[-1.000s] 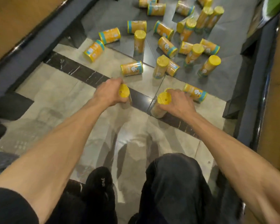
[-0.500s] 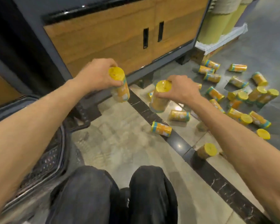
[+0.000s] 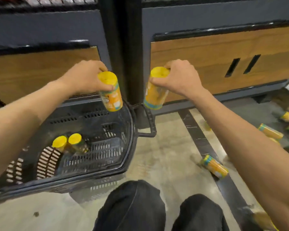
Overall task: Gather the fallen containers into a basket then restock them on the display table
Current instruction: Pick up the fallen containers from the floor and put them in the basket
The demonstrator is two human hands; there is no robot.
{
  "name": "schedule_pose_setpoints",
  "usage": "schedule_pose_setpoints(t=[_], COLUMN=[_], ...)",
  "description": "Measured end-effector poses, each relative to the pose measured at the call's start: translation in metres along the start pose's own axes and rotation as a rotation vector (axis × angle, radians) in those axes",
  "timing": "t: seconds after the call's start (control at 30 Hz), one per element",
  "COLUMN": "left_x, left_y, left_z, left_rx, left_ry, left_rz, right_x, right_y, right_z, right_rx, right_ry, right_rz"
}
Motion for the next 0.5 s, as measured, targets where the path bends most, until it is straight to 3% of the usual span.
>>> schedule_pose_setpoints(t=[0.3, 0.5], left_x=[0.106, 0.153], left_y=[-0.024, -0.076], left_z=[-0.042, -0.075], left_rx=[0.096, 0.163], left_ry=[0.232, 0.340], left_rz=[-0.034, -0.093], right_x=[0.105, 0.144], right_y=[-0.074, -0.144], right_z=[0.033, 0.026], right_rx=[0.158, 0.330], right_ry=[0.171, 0.238], right_rz=[0.129, 0.068])
Point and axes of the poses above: each hand's wrist, its own z-axis towards the middle knuckle, its own y-axis out of the back of the hand, x = y × z, the point moved 4 cm from there along z, towards the middle knuckle, and after that the axes turned 5 degrees about -x, right-handed, at the moved point
